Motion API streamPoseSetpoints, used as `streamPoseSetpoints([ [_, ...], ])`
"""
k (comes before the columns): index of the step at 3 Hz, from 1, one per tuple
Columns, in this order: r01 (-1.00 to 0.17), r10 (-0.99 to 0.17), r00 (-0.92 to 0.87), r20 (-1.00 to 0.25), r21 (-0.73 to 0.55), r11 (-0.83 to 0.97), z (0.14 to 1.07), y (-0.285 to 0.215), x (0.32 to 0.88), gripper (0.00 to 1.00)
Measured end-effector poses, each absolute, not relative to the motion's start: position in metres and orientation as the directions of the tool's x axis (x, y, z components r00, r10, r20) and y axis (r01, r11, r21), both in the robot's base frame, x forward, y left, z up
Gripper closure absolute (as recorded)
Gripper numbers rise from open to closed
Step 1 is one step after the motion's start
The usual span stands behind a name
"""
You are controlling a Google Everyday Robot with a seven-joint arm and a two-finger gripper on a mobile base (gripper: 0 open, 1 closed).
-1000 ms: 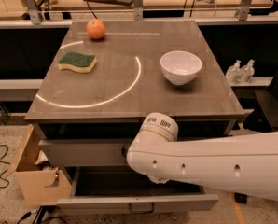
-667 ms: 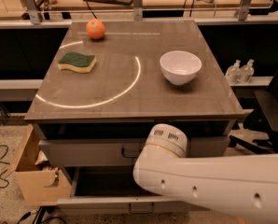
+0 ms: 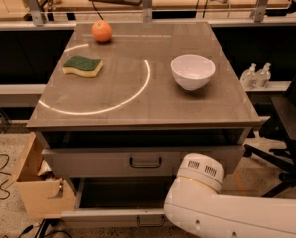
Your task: Open middle drawer
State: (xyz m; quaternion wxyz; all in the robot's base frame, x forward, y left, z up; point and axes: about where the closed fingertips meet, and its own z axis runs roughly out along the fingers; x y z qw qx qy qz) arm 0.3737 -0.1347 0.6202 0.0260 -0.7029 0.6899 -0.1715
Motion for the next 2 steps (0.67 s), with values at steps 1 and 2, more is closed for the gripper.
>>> streamPoseSetpoints([
  [1, -0.961, -0.99, -0.007, 0.138, -0.274, -0.031, 0.606, -0.134, 0.385, 1.0],
  [2, -0.955, -0.998, -0.002, 0.064, -0.297, -0.017, 0.593, -0.139, 0.399, 1.0],
])
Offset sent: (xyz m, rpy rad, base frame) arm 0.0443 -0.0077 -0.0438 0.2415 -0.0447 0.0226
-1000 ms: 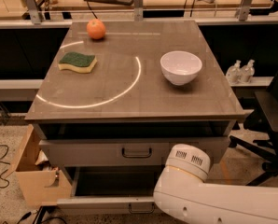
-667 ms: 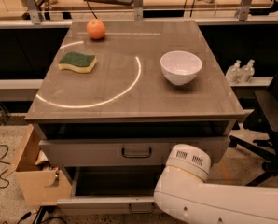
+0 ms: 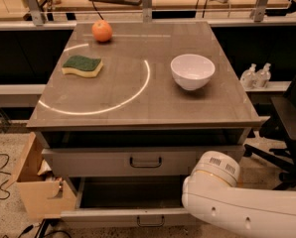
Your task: Open middle drawer
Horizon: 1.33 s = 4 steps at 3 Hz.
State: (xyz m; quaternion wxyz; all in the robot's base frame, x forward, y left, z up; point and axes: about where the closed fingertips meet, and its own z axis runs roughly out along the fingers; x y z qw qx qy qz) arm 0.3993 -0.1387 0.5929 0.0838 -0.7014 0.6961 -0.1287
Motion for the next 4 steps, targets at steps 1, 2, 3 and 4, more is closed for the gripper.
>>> streamPoseSetpoints([
  [1, -0.95, -1.0, 0.009, 0.009, -0.312, -0.011, 0.581, -0.14, 0.41, 1.0],
  [2, -0.948, -0.999, 0.021, -0.041, -0.318, -0.007, 0.565, -0.143, 0.417, 1.0],
  [3, -0.948, -0.996, 0.025, -0.089, -0.318, 0.004, 0.54, -0.146, 0.421, 1.0],
  [4, -0.945, -0.992, 0.028, -0.123, -0.328, 0.014, 0.524, -0.148, 0.425, 1.0],
])
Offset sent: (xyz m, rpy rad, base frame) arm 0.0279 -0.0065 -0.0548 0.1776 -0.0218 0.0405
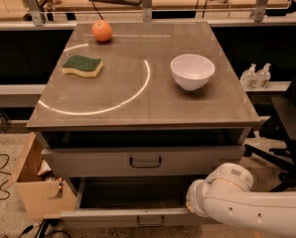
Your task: Open middle drawer
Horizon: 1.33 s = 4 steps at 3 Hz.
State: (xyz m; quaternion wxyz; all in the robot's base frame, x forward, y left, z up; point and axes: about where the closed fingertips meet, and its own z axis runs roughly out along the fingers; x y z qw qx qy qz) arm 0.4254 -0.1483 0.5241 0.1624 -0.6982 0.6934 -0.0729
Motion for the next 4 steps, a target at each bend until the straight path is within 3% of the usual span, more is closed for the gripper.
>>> streamPoseSetpoints([
  [4, -0.933, -0.984, 0.017, -0.179, -0.356, 0.048, 0.469, -0.154, 0.466, 1.0],
])
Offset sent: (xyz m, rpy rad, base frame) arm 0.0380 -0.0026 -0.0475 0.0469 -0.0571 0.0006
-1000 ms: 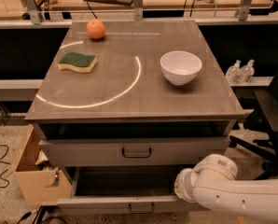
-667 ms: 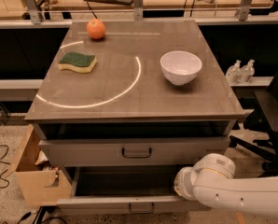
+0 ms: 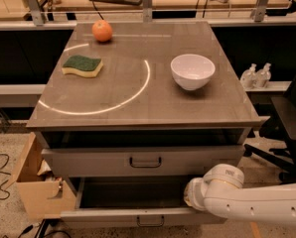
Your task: Open middle drawer
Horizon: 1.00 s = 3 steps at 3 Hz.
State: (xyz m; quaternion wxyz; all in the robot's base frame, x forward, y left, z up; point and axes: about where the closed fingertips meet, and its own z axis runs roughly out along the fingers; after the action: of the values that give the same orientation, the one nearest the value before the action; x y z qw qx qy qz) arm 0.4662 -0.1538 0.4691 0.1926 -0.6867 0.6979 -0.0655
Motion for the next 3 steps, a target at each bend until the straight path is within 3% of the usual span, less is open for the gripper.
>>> streamPoseSetpoints([
  [2, -0.946, -0.984, 0.002, -0.176, -0.319, 0.055, 0.441, -0.151, 0.461, 1.0],
  [3, -0.966, -0.994, 0.026, -0.11, -0.258, 0.003, 0.43, -0.14, 0.446, 1.0],
])
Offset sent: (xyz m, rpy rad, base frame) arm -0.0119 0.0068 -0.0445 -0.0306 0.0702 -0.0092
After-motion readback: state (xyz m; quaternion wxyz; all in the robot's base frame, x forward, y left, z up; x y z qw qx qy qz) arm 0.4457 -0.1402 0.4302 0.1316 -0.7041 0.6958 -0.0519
